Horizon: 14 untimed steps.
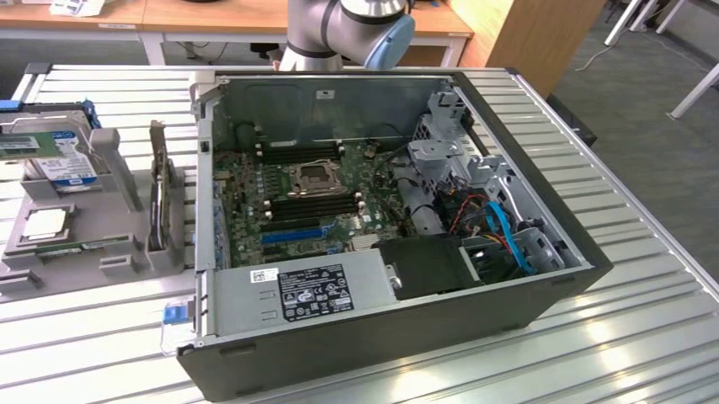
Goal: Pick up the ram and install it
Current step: 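Pick up the ram and move it above insertion slot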
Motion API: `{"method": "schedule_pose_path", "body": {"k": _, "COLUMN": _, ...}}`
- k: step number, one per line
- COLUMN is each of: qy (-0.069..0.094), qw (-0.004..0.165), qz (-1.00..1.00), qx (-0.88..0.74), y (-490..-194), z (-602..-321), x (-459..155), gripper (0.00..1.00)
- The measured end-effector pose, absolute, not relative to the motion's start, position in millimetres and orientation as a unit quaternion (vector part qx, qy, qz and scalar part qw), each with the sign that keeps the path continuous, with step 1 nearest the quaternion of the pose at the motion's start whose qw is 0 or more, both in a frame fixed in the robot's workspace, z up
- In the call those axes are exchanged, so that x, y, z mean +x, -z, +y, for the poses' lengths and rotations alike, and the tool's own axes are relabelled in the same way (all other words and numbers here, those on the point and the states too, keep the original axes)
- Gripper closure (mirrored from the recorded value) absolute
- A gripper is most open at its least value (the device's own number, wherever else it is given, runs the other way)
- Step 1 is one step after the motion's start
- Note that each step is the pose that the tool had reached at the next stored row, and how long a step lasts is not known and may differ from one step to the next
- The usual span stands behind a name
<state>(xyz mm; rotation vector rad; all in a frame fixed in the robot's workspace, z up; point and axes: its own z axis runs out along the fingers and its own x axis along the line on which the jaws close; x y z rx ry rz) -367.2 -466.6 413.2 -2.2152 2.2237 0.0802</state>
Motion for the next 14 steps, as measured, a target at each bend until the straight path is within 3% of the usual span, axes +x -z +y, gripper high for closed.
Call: {"method": "schedule_pose_path", "body": {"k": 14, "qy": -0.026, "qw": 0.001, "qz": 0.708, "qx": -0.706, "y": -413.0, "z": -466.5, "x": -334.6, "gripper": 0.89}}
